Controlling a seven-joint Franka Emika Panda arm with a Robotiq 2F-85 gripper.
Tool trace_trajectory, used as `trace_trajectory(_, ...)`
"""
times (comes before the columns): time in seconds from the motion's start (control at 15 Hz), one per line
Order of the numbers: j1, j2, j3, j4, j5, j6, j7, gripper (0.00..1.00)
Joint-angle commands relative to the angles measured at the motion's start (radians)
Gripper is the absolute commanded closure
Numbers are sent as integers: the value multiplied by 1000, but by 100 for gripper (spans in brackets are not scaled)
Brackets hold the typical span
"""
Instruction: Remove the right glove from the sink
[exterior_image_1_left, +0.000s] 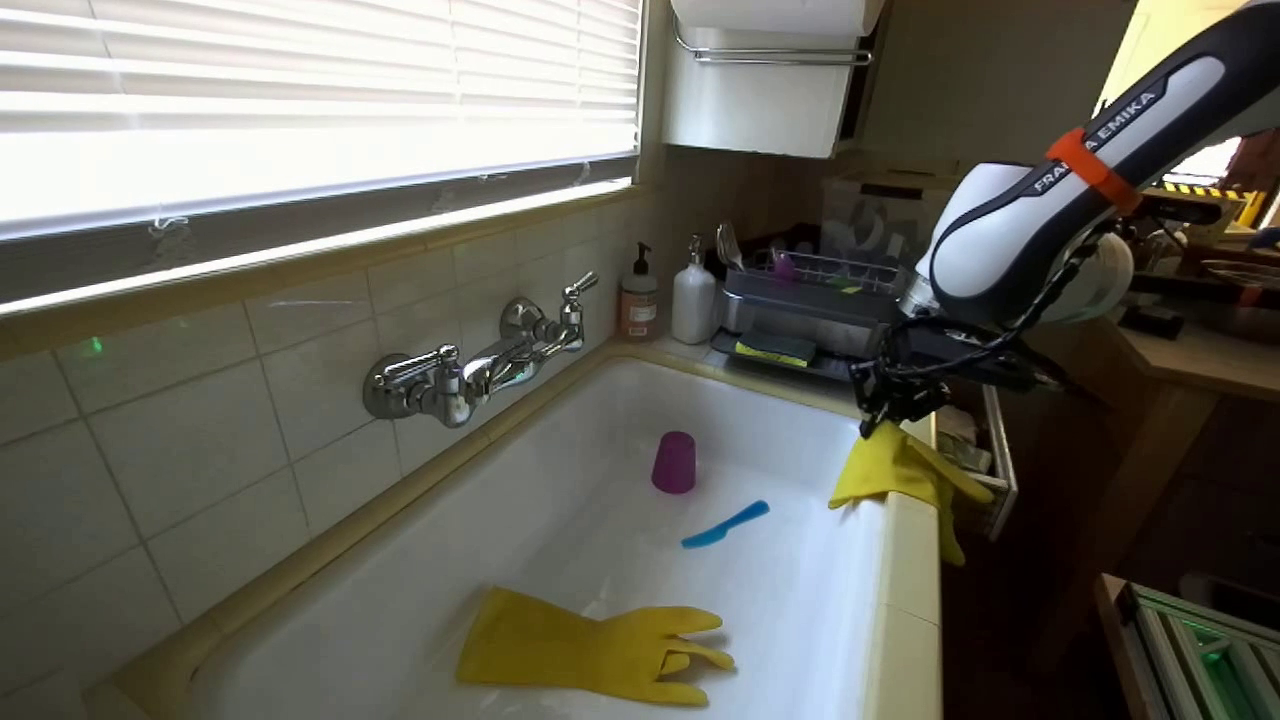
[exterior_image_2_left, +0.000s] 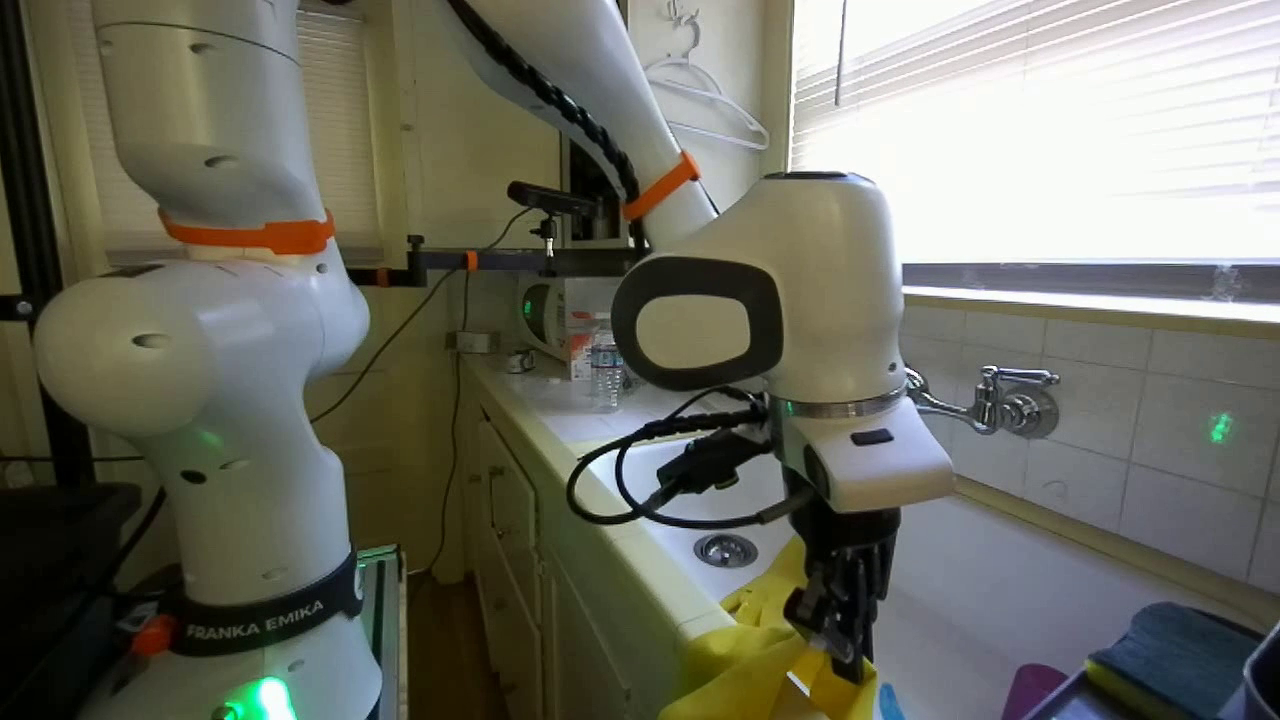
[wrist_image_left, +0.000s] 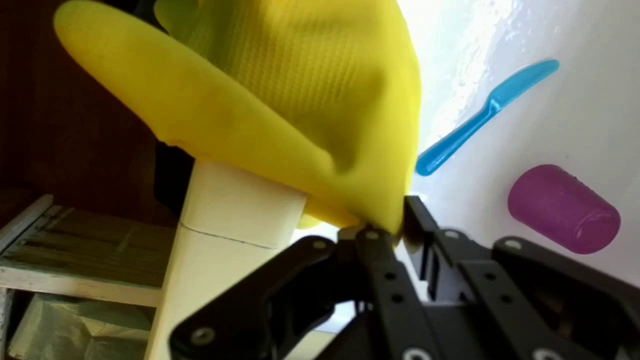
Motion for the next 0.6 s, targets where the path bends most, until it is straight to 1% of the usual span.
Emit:
trace_trajectory(0.0, 16, 27, -14, 22, -1, -5, 31, 51)
trace_trajectory(0.27, 19, 31, -15, 30, -1, -5, 38, 20)
trace_trajectory(0.47, 22, 40, -15, 36, -1, -14, 33, 1)
trace_trajectory(0.53, 23, 43, -15, 36, -4, -10, 39, 7)
